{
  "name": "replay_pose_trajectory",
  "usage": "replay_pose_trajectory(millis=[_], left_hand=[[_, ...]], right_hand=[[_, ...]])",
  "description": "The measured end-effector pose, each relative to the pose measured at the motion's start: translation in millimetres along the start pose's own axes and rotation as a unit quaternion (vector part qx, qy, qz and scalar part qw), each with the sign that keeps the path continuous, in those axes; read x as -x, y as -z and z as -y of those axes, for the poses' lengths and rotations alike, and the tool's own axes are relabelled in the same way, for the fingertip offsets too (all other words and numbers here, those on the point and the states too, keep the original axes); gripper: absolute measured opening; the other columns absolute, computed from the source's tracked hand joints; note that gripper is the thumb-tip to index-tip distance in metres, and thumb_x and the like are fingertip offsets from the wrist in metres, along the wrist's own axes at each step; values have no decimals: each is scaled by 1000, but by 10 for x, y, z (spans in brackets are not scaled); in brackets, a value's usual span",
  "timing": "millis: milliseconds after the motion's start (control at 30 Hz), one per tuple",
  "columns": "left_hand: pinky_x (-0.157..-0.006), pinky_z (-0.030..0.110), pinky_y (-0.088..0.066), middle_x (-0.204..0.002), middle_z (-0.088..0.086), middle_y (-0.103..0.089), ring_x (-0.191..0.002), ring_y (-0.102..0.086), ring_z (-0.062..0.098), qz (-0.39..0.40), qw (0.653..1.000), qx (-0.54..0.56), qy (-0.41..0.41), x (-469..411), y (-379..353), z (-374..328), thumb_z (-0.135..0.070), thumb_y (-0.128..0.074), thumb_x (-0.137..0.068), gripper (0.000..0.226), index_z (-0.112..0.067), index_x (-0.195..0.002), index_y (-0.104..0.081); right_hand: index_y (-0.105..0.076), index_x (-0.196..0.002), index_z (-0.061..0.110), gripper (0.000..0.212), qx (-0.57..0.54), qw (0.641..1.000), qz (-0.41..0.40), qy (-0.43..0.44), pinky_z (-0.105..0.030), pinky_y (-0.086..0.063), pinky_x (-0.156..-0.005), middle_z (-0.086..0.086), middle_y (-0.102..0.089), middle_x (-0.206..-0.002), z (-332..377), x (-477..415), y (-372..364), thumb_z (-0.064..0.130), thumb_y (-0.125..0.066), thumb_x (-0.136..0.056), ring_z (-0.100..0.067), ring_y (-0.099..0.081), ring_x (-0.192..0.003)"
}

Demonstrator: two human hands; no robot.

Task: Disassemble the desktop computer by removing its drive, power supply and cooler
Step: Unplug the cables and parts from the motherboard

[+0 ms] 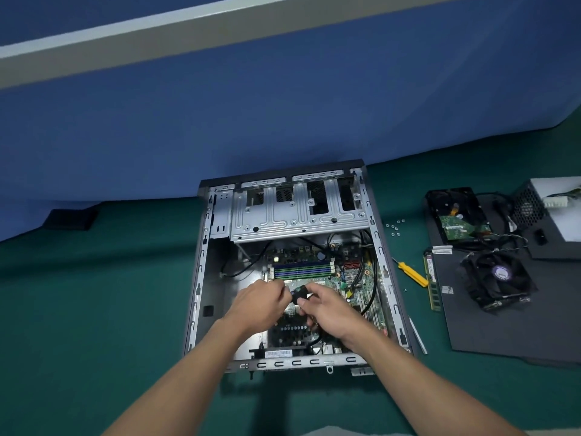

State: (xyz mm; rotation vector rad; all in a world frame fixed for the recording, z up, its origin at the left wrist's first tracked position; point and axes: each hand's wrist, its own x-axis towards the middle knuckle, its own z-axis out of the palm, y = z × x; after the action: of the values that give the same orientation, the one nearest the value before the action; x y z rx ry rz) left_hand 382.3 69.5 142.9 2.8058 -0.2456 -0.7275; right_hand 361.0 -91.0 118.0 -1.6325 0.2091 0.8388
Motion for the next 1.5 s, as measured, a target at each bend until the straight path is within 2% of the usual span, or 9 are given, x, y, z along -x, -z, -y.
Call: replay_pose_trajectory(millis=[167,333,467,567,667,733,933,1167,1500], left_hand=[[-70,38,-46,-76,7,-61,-78,-58,28,26,996,68,44,-35,52,-51,-30,-36,-98,36,-11,-72,-52],[-56,30,-41,-53,9,-50,-50,-57,22,42,970,212,116,-134,82,-96,-16,-44,-95,37,-9,-58,-41],[-59,28,-43,-63,4,-66,-56,-58,16,-13,975,183,125,-181,147,-154,-31,-47,-101,44,-9,-63,-53],[-69,32,-51,-70,-4,-67,-68,-63,12,-66,972,209,87,-236,250,-274,-36,-55,-98,32,-14,-76,-60],[-66,35,-50,-69,-5,-64,-70,-61,13,-98,978,181,29,-278,289,-480,-36,-64,-93,23,-21,-76,-57],[-64,34,-50,-68,-11,-61,-70,-59,10,-115,985,131,-3,-307,276,-624,-39,-67,-90,21,-27,-76,-57],[-65,29,-47,-86,-11,-68,-81,-61,10,-204,973,34,-106,-395,201,-936,-39,-67,-90,13,-26,-90,-70],[-48,29,-50,-69,-7,-68,-65,-63,13,-297,919,-18,-259,-494,316,-1157,-22,-81,-79,10,-17,-75,-74],[-52,35,-53,-68,-1,-69,-64,-64,19,-233,910,-59,-339,-719,353,-1367,-22,-80,-80,13,-12,-74,-74]], right_hand=[[-54,-116,28,17,3,1000,-6,-2,-38,-49,-77,0,-65,-93,-12,-23,-4,27,-50,-99,-12,-56,-74],[-38,-142,24,44,35,999,-17,-16,-33,-48,-74,1,-63,-97,-22,-50,-9,30,-48,-100,-12,-58,-78],[-49,-125,15,27,29,997,-48,-51,-35,-49,-77,-4,-64,-95,-33,-68,2,24,-48,-99,-16,-58,-81],[-53,-107,12,12,15,989,-88,-119,-35,-51,-80,-5,-61,-99,-31,-126,31,14,-46,-98,-18,-58,-88],[-53,-122,7,28,3,982,-112,-154,-28,-45,-67,-6,-59,-103,-9,-145,84,11,-42,-96,-18,-55,-86],[-49,-130,7,35,-17,978,-137,-154,-28,-45,-74,-7,-59,-114,9,-92,147,10,-41,-96,-19,-55,-95],[-61,-112,19,23,-297,933,-197,-49,-51,-52,-90,-10,-67,-110,87,149,370,29,-44,-101,-28,-65,-98],[-62,-105,15,20,-408,868,-279,42,-38,-59,-66,-7,-71,-94,206,361,475,27,-47,-100,-24,-72,-81],[-69,-81,19,17,-238,945,-214,67,-21,-40,-43,6,-66,-64,129,372,1244,10,-61,-92,-8,-60,-56]])
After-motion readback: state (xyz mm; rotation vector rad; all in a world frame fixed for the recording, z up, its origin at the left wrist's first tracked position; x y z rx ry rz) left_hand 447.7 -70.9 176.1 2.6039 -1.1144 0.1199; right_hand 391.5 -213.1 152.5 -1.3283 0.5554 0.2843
